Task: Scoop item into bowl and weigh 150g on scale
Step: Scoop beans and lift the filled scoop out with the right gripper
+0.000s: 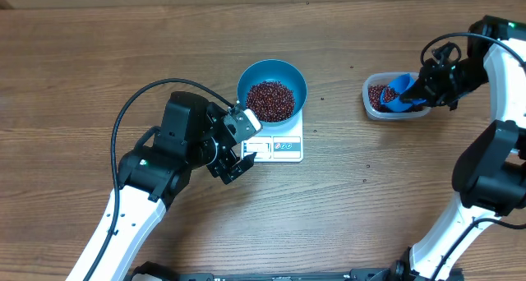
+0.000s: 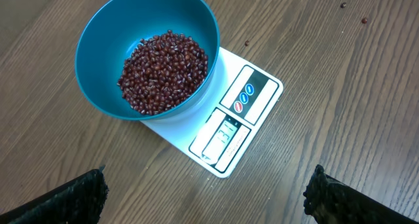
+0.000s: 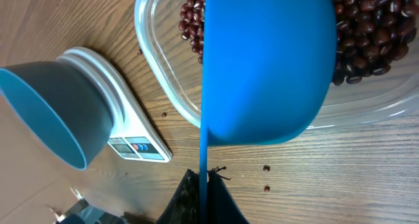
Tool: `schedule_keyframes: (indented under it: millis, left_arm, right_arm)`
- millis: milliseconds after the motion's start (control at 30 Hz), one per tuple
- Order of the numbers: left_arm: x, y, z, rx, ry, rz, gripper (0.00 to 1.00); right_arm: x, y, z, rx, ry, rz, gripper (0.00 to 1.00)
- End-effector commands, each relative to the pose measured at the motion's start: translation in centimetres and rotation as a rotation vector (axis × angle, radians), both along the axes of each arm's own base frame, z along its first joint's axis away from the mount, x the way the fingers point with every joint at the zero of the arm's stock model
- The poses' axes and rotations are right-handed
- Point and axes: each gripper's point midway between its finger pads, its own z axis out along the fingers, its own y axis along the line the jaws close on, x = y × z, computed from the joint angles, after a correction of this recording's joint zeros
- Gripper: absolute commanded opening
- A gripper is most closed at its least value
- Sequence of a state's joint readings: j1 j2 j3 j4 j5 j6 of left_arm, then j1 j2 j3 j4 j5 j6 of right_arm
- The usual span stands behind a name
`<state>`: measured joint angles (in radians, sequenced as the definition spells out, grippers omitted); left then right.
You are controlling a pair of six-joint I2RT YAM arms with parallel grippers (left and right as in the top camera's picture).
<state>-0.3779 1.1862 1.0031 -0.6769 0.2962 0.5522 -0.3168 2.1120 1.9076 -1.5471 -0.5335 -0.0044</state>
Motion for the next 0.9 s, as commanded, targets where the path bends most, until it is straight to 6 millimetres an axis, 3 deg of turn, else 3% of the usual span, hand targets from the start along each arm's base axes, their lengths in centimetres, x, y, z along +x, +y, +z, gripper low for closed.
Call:
schedule_keyframes:
  millis: [0, 300, 533, 867]
  left_arm:
    - [0.4, -0.2, 1.1, -0.023, -0.012, 0.011, 0.99]
    - [0.4, -0.2, 1.1, -0.023, -0.012, 0.011, 1.00]
    - [0.4, -0.2, 1.1, -0.023, -0.012, 0.011, 0.99]
    - [0.4, -0.2, 1.1, -0.023, -0.012, 0.012, 1.00]
  right_arm:
    - [0.7, 0.0, 3.4, 0.030, -0.135, 0.023, 0.04]
    - [0.7, 0.0, 4.0, 0.078, -0.181, 0.048, 0.04]
    - [1.3, 1.7, 5.7, 0.197, -0.305, 0.120, 0.04]
    - [1.5, 2.4, 6.8, 0.225, -0.368, 0.157, 0.04]
